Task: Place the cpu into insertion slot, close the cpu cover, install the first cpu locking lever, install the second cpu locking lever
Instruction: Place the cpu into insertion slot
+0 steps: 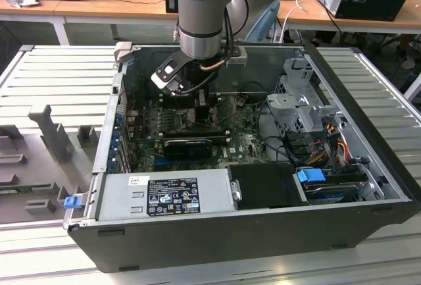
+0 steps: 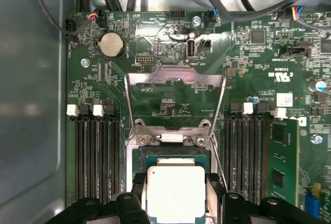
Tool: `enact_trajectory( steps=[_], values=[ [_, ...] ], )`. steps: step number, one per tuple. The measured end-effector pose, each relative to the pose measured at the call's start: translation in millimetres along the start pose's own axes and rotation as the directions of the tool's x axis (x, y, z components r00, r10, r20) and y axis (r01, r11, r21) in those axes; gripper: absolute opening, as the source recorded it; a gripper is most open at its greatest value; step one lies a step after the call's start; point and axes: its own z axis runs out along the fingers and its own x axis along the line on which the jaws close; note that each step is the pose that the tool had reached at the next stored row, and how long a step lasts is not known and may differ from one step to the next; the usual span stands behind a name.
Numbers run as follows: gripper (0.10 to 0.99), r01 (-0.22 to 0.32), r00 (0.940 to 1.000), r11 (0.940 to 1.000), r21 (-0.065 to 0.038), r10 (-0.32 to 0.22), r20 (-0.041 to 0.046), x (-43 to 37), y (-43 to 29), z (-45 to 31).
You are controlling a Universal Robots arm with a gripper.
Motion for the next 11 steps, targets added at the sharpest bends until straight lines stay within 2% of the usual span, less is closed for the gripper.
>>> enact_trajectory(
  steps=[5, 11],
  values=[
    [0.541, 0.0, 1.0, 1.0, 0.003, 0.0, 0.0001, 0.4, -0.2, 8.6],
    [0.541, 0.0, 1.0, 1.0, 0.004, 0.0, 0.0001, 0.6, 1.3, 9.4]
  ],
)
